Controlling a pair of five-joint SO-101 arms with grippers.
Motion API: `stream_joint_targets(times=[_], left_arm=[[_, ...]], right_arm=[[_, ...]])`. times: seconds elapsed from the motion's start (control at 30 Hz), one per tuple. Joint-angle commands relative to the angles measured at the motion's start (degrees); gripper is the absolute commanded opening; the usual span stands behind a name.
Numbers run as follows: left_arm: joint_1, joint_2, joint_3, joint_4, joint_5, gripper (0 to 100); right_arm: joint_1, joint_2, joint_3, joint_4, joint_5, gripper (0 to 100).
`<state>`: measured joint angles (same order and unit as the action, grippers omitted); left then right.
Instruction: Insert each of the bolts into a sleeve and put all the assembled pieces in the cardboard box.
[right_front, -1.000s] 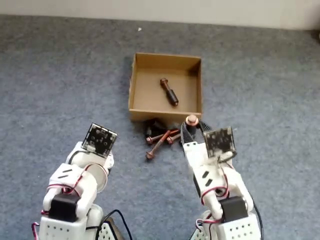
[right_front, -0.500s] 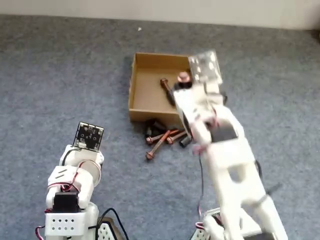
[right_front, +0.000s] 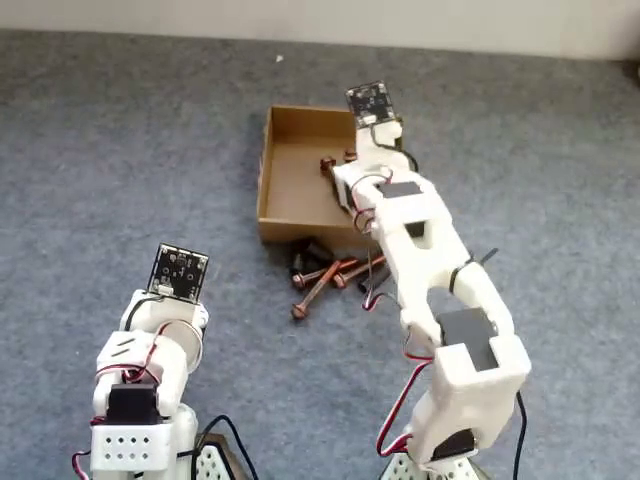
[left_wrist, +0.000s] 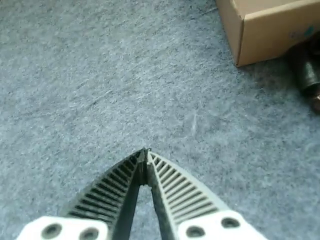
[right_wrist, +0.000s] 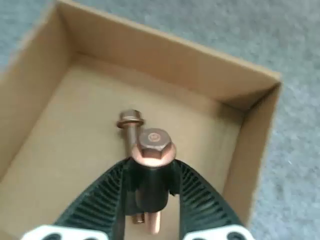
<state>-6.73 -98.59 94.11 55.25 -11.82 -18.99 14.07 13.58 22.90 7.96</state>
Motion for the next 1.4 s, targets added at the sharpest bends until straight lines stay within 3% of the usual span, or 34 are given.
stream_joint_targets(times=[0.0, 0.27, 0.6, 0.73, 0.83, 1.1, 1.37], left_arm=[[-0.5, -0.3, -0.2, -1.5, -0.7, 1], [-0.5, -0.3, -0.2, -1.5, -0.7, 1], [-0.5, -0.3, -0.2, -1.5, -0.7, 1], [-0.5, -0.3, -0.2, -1.4, -0.7, 1], [-0.5, -0.3, -0.2, -1.4, -0.7, 1], [-0.5, -0.3, 0.7, -1.8, -0.8, 1], [-0.5, -0.3, 0.7, -1.8, -0.8, 1]], right_arm=[[1.0, -0.3, -10.7, 8.7, -0.7, 8.2], [0.0, -5.9, -22.3, 28.7, -0.4, 11.3], [-0.7, -16.0, -22.4, 56.0, -0.8, 11.3], [-0.7, -16.0, -20.5, 63.4, -9.2, 11.3], [-0.7, -16.3, -16.2, 64.0, -14.2, 11.3], [-0.9, -16.0, -3.8, 60.7, -14.9, 11.3], [-0.9, -16.0, 7.0, 46.9, -28.7, 11.3]])
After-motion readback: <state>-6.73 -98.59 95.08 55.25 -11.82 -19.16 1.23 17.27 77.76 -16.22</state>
